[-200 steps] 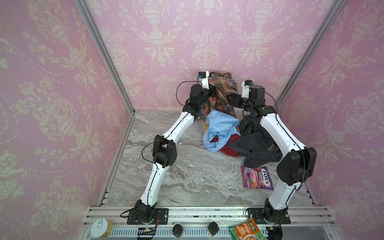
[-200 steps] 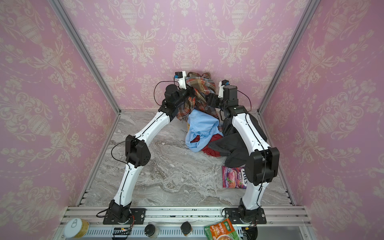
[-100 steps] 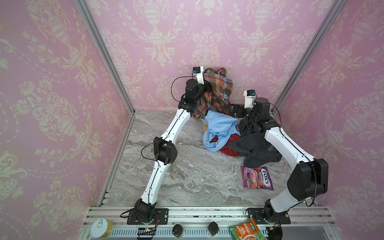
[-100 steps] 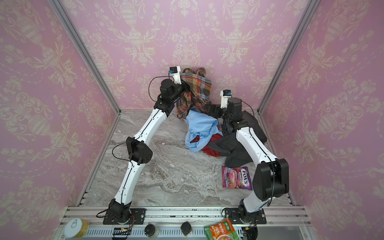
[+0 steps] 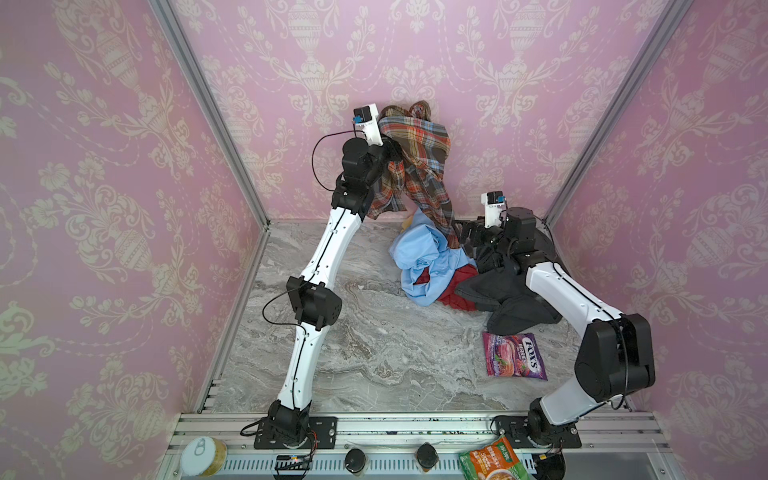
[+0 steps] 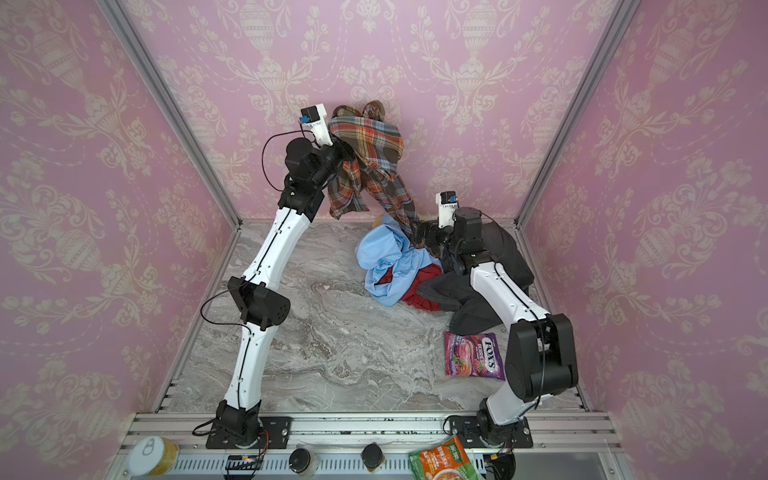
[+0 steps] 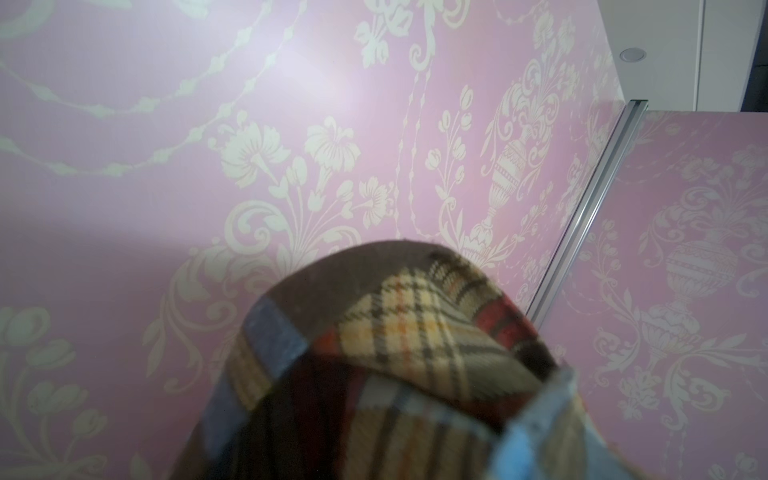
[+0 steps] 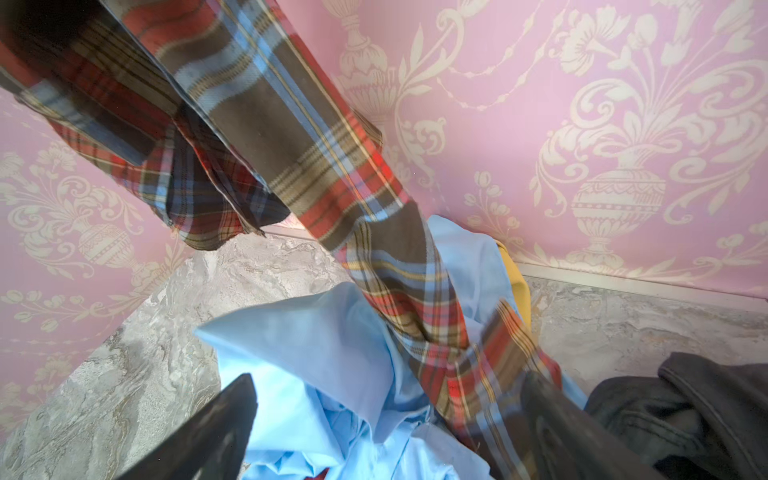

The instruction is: Pick out a specific cloth from the pile

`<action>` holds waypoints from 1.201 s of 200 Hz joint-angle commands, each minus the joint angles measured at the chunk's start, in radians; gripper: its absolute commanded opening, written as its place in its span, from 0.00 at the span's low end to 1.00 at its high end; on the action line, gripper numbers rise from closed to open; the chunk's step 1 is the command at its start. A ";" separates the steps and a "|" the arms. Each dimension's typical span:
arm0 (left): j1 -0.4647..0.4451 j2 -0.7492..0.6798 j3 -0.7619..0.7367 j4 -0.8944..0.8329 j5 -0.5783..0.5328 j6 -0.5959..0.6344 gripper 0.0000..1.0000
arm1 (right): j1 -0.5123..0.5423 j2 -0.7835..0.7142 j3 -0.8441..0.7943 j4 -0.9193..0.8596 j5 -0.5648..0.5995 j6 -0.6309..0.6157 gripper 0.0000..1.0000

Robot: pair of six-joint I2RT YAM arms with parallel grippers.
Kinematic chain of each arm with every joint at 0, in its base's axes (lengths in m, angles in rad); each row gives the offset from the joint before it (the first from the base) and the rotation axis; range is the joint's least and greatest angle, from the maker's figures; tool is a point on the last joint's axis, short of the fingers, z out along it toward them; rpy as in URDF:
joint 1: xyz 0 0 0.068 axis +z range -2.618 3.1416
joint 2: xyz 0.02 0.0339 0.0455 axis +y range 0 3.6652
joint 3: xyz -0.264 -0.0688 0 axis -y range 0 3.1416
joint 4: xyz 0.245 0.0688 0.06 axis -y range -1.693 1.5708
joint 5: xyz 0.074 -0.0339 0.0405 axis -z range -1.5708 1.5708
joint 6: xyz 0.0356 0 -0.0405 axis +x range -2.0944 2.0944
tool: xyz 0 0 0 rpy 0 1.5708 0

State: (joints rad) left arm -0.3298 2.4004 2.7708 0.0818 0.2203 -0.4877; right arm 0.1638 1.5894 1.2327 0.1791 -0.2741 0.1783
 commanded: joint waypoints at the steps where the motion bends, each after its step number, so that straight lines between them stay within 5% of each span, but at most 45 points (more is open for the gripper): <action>1: 0.030 -0.087 0.044 0.067 -0.032 0.021 0.00 | -0.003 -0.044 -0.021 0.045 -0.011 -0.023 1.00; 81: 0.108 -0.181 0.062 -0.044 -0.051 0.079 0.00 | -0.003 -0.068 -0.032 0.033 -0.013 -0.039 1.00; 145: 0.297 -0.282 0.032 -0.300 0.003 0.081 0.00 | 0.018 -0.060 -0.042 0.042 -0.043 -0.026 0.99; 240: 0.634 -0.488 -0.277 -0.470 0.119 0.114 0.00 | 0.088 0.001 0.003 0.056 -0.038 -0.031 0.99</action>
State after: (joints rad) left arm 0.2356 2.0056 2.5813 -0.3950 0.2920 -0.4007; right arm 0.2394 1.5616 1.2053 0.2062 -0.3000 0.1562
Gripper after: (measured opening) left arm 0.089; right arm 0.989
